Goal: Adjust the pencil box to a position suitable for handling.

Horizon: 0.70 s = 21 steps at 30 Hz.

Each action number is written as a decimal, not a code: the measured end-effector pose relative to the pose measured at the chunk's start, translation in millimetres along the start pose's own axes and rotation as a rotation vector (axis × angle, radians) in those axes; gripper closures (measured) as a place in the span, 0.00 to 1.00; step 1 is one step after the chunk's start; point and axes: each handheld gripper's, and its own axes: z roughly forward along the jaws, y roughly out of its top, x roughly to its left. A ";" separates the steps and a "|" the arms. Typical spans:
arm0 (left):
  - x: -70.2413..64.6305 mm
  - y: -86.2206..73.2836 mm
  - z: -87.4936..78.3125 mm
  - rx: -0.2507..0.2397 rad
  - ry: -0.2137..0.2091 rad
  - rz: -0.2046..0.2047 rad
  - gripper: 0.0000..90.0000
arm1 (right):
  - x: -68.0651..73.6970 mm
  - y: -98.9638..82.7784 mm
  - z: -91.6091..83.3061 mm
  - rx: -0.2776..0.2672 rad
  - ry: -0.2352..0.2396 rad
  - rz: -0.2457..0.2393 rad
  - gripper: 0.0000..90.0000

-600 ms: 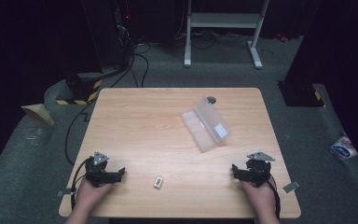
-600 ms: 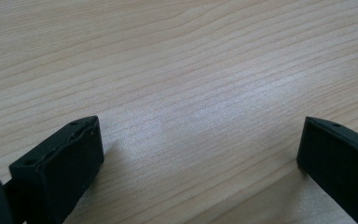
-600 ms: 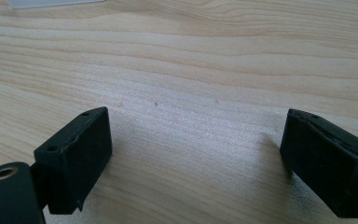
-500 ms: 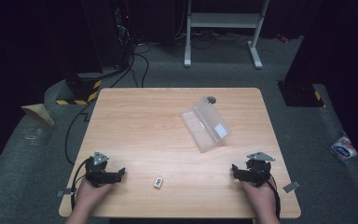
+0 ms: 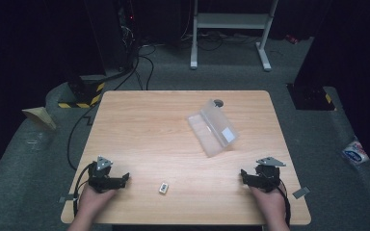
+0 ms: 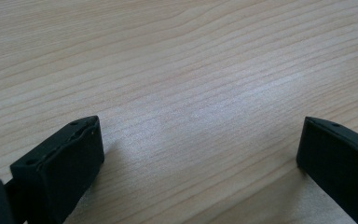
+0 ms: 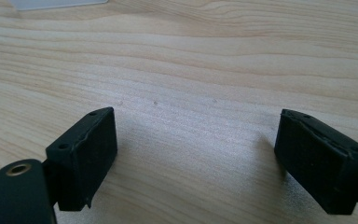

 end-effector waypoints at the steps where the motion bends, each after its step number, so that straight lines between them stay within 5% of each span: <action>1: 0.0 0.0 0.0 0.000 0.000 0.000 0.01 | 0.0 -0.1 -0.4 0.000 0.003 -0.002 0.14; 21: 0.1 0.2 0.1 0.000 -0.004 0.002 0.01 | 15.5 11.2 -15.5 -0.100 0.037 -0.016 0.25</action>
